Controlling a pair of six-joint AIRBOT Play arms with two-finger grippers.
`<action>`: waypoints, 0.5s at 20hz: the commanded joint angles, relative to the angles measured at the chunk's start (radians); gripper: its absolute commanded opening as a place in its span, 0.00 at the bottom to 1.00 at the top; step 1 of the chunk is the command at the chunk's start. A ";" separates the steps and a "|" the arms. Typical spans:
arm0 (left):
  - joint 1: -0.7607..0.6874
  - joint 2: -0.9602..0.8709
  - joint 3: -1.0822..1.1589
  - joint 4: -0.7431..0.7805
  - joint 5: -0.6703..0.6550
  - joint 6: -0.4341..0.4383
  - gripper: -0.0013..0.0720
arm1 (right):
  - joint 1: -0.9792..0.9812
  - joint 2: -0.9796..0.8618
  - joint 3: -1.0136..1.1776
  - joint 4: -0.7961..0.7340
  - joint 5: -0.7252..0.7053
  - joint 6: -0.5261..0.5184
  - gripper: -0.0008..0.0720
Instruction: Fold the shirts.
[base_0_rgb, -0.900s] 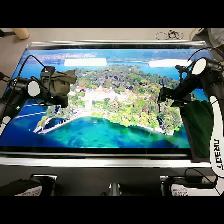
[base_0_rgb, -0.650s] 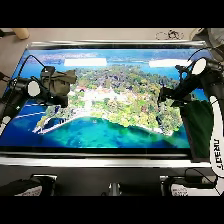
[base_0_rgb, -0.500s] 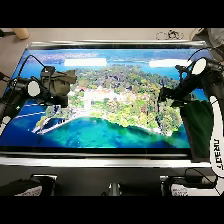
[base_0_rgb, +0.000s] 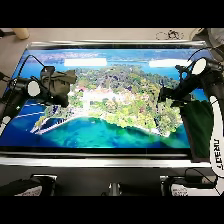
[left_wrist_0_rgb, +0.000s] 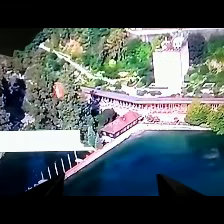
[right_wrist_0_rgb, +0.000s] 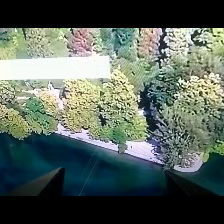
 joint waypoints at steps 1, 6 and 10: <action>-0.001 -0.011 0.000 -0.023 0.123 -0.004 1.00 | 0.000 0.000 0.001 0.000 -0.045 0.000 0.94; 0.025 -0.094 0.022 0.020 0.423 -0.031 0.70 | 0.000 -0.001 0.001 0.001 -0.177 0.000 0.94; 0.262 -0.377 0.304 -0.096 0.175 -0.191 0.89 | 0.001 -0.002 0.001 0.002 -0.204 0.000 0.94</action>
